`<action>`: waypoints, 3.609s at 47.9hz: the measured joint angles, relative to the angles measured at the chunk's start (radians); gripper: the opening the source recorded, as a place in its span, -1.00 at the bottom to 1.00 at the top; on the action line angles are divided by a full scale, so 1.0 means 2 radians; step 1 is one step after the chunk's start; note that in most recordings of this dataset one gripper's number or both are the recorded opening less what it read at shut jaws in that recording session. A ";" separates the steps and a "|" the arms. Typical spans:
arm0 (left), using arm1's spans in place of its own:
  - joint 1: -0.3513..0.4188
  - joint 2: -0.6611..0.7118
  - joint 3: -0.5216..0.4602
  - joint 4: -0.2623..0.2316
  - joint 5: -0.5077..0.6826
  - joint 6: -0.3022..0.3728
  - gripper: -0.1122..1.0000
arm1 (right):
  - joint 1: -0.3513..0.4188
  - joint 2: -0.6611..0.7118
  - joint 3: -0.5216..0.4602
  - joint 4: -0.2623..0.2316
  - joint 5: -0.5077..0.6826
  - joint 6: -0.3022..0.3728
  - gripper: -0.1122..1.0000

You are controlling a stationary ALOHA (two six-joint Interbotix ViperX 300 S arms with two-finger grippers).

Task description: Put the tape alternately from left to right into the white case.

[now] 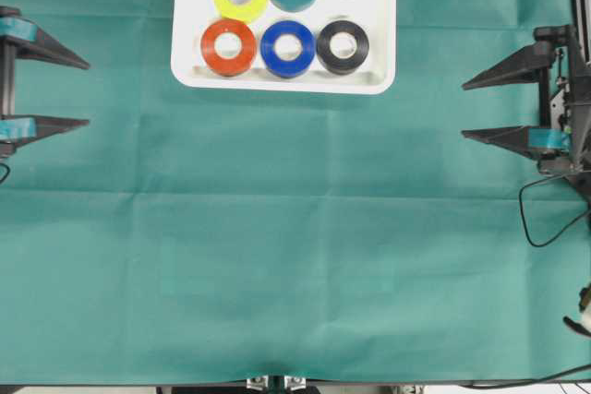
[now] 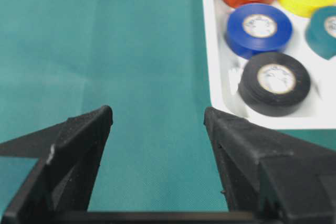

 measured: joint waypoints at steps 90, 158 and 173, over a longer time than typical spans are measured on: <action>0.015 -0.107 0.082 0.000 -0.040 0.002 0.28 | 0.000 -0.063 0.076 -0.001 0.018 0.001 0.63; 0.015 -0.197 0.117 0.000 -0.044 -0.002 0.30 | 0.000 -0.092 0.121 -0.017 -0.038 0.029 0.63; 0.015 -0.196 0.121 0.000 -0.051 -0.002 0.30 | -0.006 -0.092 0.123 -0.017 -0.065 0.029 0.63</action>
